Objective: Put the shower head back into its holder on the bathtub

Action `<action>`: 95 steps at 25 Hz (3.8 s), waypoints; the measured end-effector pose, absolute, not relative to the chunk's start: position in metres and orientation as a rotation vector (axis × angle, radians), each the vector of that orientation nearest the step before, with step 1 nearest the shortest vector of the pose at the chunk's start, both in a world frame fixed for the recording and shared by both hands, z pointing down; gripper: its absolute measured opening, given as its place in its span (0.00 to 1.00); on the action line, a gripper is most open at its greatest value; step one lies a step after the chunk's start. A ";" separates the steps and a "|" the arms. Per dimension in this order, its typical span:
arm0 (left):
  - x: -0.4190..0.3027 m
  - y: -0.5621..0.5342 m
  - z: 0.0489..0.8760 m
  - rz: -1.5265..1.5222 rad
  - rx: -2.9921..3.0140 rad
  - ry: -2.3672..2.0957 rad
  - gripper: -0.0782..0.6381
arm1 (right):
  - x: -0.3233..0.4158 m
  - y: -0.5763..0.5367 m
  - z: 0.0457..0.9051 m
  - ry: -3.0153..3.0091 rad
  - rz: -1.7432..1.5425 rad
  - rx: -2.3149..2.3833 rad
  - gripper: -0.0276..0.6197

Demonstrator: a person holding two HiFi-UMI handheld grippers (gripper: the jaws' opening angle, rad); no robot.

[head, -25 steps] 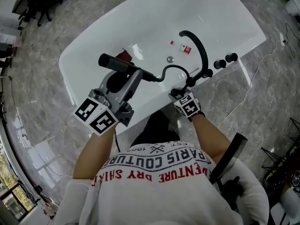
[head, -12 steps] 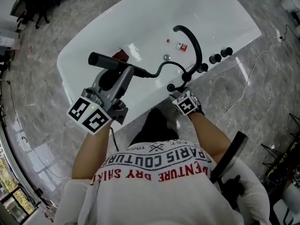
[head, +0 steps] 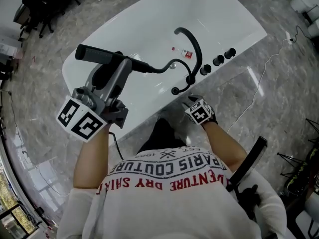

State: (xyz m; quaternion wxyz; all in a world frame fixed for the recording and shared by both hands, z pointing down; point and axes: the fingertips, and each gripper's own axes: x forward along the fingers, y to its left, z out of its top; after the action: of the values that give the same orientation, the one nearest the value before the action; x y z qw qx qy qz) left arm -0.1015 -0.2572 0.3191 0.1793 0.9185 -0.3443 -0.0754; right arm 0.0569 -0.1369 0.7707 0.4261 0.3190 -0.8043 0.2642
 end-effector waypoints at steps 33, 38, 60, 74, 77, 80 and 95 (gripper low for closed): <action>-0.030 -0.213 0.235 -0.058 2.827 -0.833 0.30 | -0.008 -0.182 0.511 -2.557 0.162 0.731 0.14; -0.026 -0.226 0.290 0.073 2.806 -0.794 0.30 | -0.013 -0.191 0.568 -2.497 0.322 0.747 0.14; 0.005 -0.259 0.539 0.329 2.601 -0.855 0.30 | 0.087 -0.155 0.693 -2.227 0.900 1.056 0.27; 0.017 -0.237 0.664 0.452 2.497 -1.044 0.30 | 0.177 -0.064 0.718 -2.095 1.037 1.134 0.25; 0.017 -0.230 0.678 0.448 2.492 -1.072 0.30 | 0.188 -0.046 0.724 -2.075 1.069 1.137 0.24; 0.013 -0.226 0.690 0.459 2.478 -1.111 0.30 | 0.199 -0.036 0.726 -2.062 1.103 1.150 0.24; 0.020 -0.205 0.707 0.584 2.454 -1.118 0.36 | 0.189 -0.040 0.704 -2.157 1.098 1.147 0.21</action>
State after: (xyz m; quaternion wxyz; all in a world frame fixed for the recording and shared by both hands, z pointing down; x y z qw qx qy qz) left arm 0.0198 -0.2046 0.7067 0.1900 0.8731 -0.3980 0.2077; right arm 0.1890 -0.0402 0.7040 0.2297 0.4168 -0.7837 0.3991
